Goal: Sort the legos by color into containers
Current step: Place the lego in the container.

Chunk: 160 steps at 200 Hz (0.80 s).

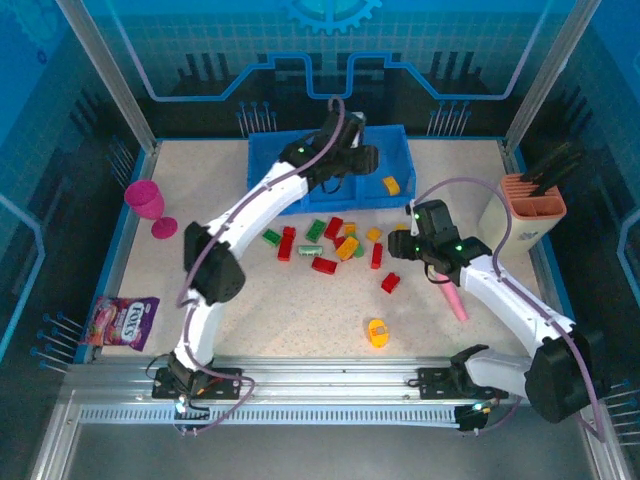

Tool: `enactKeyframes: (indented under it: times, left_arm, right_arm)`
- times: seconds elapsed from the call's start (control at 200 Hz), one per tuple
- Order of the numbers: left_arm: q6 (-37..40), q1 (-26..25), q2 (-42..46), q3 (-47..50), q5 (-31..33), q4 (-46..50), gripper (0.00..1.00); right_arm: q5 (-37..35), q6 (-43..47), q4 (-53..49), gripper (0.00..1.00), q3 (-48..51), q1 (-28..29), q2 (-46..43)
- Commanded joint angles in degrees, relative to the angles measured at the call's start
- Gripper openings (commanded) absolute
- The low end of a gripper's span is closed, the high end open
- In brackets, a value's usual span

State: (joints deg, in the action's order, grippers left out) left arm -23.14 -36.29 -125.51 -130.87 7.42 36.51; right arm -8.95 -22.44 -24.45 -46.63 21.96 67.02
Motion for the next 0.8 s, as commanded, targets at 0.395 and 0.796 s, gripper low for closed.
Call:
enactKeyframes:
  times: [0.395, 0.796]
  left_arm:
    - [8.00, 0.09, -23.73, -22.24, 5.07, -8.00, 0.46]
    - [8.02, 0.08, -27.49, -22.15, 4.36, -10.23, 0.55]
  right_arm:
    - [3.37, -6.68, 6.29, 0.58, 6.65, -1.35, -0.27]
    - [3.21, -6.30, 10.55, 0.59, 4.45, -1.39, 5.81]
